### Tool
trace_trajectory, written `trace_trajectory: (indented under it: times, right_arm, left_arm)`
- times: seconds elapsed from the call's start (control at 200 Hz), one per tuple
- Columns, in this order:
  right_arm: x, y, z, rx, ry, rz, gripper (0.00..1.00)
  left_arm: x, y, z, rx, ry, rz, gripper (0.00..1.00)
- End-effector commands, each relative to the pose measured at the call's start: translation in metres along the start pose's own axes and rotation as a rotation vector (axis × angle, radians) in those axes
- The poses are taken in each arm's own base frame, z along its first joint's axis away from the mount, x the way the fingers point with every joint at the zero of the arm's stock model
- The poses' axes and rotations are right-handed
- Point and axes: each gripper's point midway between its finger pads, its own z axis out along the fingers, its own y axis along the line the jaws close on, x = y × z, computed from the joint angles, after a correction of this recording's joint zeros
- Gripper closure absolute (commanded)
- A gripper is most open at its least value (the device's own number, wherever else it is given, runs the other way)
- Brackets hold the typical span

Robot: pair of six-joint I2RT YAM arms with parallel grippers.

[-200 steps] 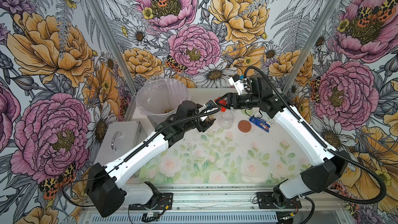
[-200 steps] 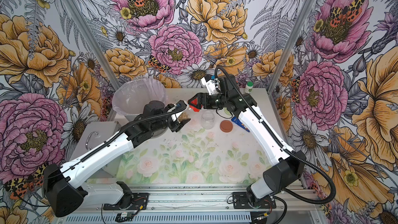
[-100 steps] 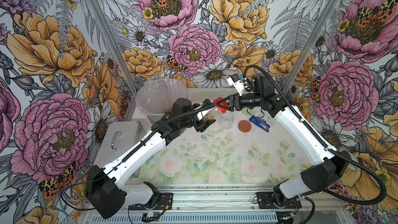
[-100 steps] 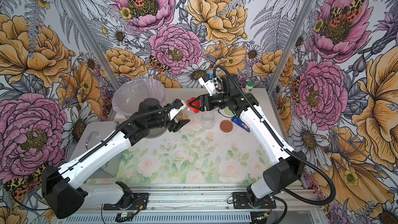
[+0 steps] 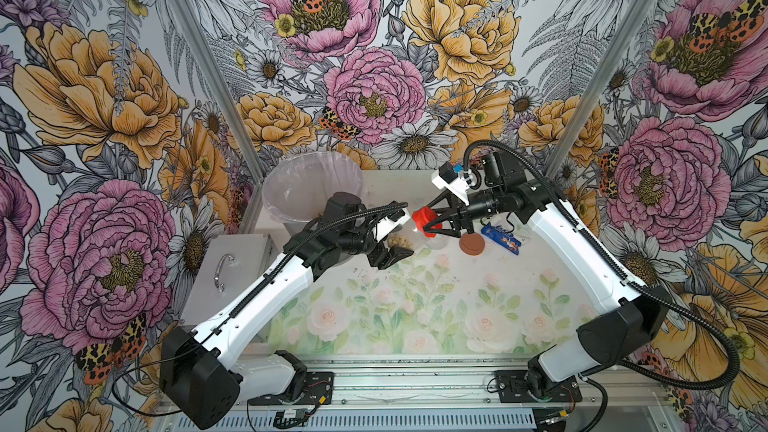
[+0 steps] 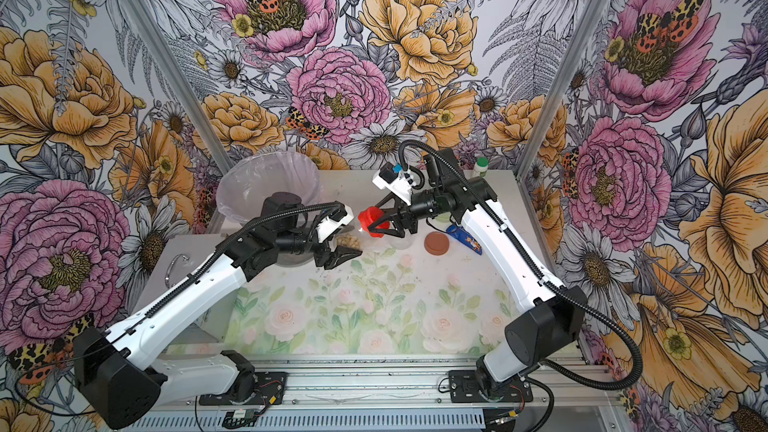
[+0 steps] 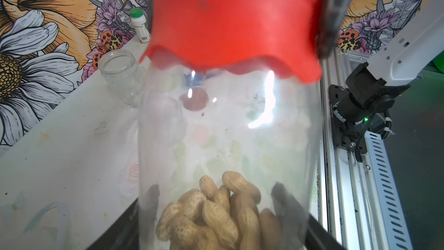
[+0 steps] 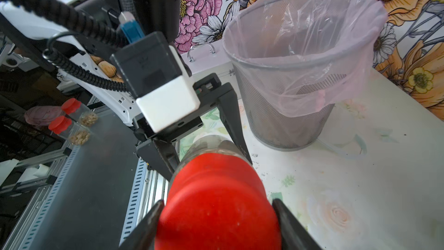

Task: Empty moldy peanuts from jars
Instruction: Unscrew the lid from the jar.

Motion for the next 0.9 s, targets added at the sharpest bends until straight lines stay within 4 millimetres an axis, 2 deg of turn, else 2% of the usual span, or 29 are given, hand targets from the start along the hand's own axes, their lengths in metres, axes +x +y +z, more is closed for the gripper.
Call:
trace_trajectory:
  times: [0.0, 0.095, 0.19, 0.35, 0.52, 0.705, 0.896]
  right_arm:
    - [0.034, -0.003, 0.003, -0.008, 0.128, 0.027, 0.57]
    - [0.042, -0.009, 0.003, 0.013, 0.166, 0.040, 0.58]
    - [0.040, -0.013, -0.001, 0.028, 0.163, 0.037, 0.61]
    - [0.027, -0.008, -0.004, 0.012, 0.121, 0.027, 0.50]
    - [0.006, -0.002, -0.011, -0.007, 0.063, 0.014, 0.45]
    - [-0.016, -0.002, -0.017, -0.022, 0.002, 0.010, 0.30]
    - [-0.033, 0.009, -0.026, -0.072, -0.075, -0.023, 0.17]
  left_arm:
    - [-0.031, 0.026, -0.023, -0.092, -0.103, 0.011, 0.76]
    - [-0.029, 0.032, -0.024, -0.106, -0.094, -0.002, 0.76]
    - [-0.027, 0.035, -0.024, -0.107, -0.089, -0.010, 0.76]
    - [-0.028, 0.032, -0.019, -0.080, -0.089, -0.024, 0.77]
    - [-0.024, 0.032, -0.014, -0.069, -0.075, -0.031, 0.77]
    - [-0.021, 0.031, -0.013, -0.073, -0.064, -0.031, 0.78]
    - [-0.020, 0.032, -0.012, -0.081, -0.059, -0.029, 0.78]
